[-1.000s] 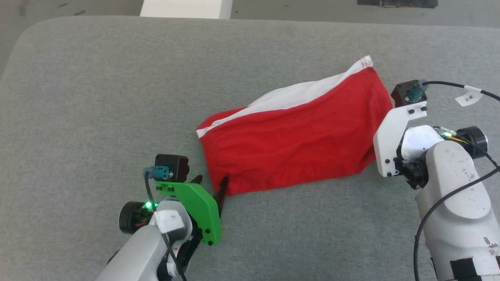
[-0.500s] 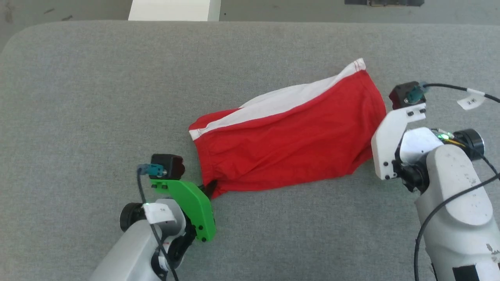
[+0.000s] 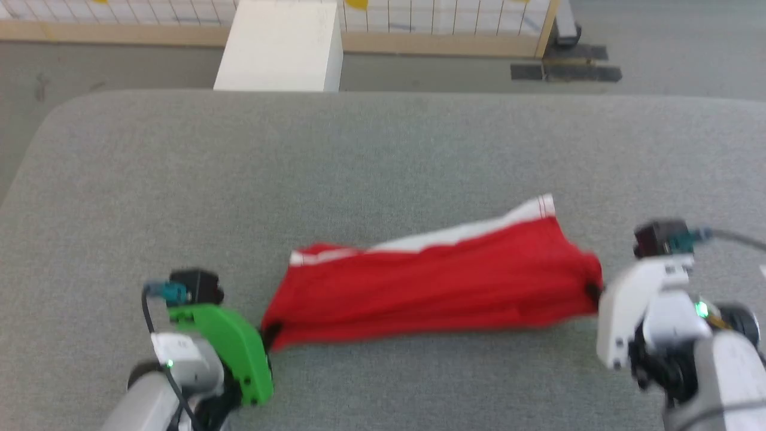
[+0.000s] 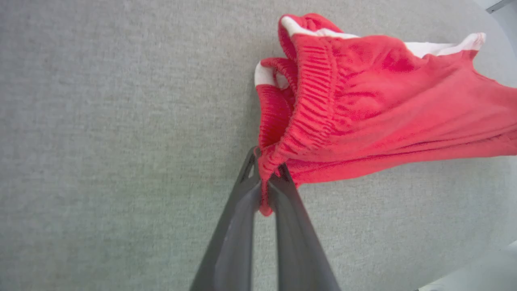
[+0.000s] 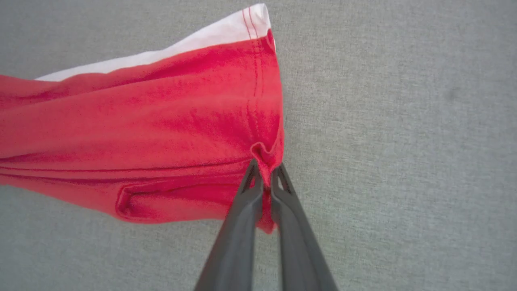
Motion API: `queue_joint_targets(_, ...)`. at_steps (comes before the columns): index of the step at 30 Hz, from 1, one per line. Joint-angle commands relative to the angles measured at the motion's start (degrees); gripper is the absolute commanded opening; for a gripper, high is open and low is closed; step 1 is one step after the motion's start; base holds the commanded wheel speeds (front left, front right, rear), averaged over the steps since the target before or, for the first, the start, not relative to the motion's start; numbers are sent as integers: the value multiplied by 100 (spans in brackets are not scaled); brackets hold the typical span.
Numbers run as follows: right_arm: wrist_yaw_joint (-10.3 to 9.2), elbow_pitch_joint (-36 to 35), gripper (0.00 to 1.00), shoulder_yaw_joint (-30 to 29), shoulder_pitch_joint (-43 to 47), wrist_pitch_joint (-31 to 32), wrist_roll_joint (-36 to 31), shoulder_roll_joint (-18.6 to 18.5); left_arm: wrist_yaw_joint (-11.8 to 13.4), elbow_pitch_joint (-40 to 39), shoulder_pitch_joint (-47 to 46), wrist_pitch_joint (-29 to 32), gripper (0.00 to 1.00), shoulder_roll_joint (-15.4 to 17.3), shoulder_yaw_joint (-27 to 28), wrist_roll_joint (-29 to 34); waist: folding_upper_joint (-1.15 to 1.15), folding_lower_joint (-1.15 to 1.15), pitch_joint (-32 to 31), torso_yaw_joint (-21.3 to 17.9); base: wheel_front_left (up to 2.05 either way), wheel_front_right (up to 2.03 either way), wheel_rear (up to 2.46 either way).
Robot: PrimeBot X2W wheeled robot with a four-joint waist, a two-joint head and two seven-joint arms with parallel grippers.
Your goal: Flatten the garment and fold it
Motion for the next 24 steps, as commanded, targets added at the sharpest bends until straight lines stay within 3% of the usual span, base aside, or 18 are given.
queue_joint_targets(1, -10, -256, 0, -109, 369, 52, 80, 24, 74, -20, 208, 108, 0, 106, 14, -98, 0, 0, -219, -57, 0, 0, 0)
queue_joint_targets(7, -10, -970, 0, -196, 1484, 209, 390, 114, 238, 5, 708, 279, 0, 167, 42, -310, 0, 0, -378, -121, 0, 0, 0)
queue_joint_targets(8, -10, -1007, 0, -182, 1589, 209, 486, 116, 258, 13, 760, 286, 29, 147, 67, -366, 0, 0, -402, -134, 0, 0, 0)
queue_joint_targets(9, -10, -1041, 0, -160, 1693, 188, 557, 118, 274, 13, 814, 323, 100, 156, 63, -394, 0, 0, -430, -149, 0, 0, 0)
queue_joint_targets(10, -10, -1060, 14, -140, 1764, 170, 600, 118, 290, 2, 844, 331, 100, 162, 69, -408, 0, 0, -454, -157, 0, 0, 0)
queue_joint_targets(11, -10, -1079, 100, -131, 1834, 135, 686, 119, 307, -15, 888, 349, 100, 163, 91, -450, 0, 0, -492, -167, 0, 0, 0)
queue_joint_targets(19, -10, -1605, 100, -418, 1970, 99, 881, 120, 584, -581, 1094, 74, 100, 485, 589, -465, 0, 0, -664, -204, 0, 0, 0)
queue_joint_targets(21, -10, -1744, 100, -522, 1850, 168, 786, 121, 653, -801, 1088, -284, 100, 584, 811, -305, 0, 0, -674, -230, 0, 0, 0)
queue_joint_targets(24, -10, -1777, 100, -511, 1567, 380, 445, 121, 560, -994, 1000, -1161, 100, 642, 1066, 106, 0, 0, -642, -262, 0, 0, 0)
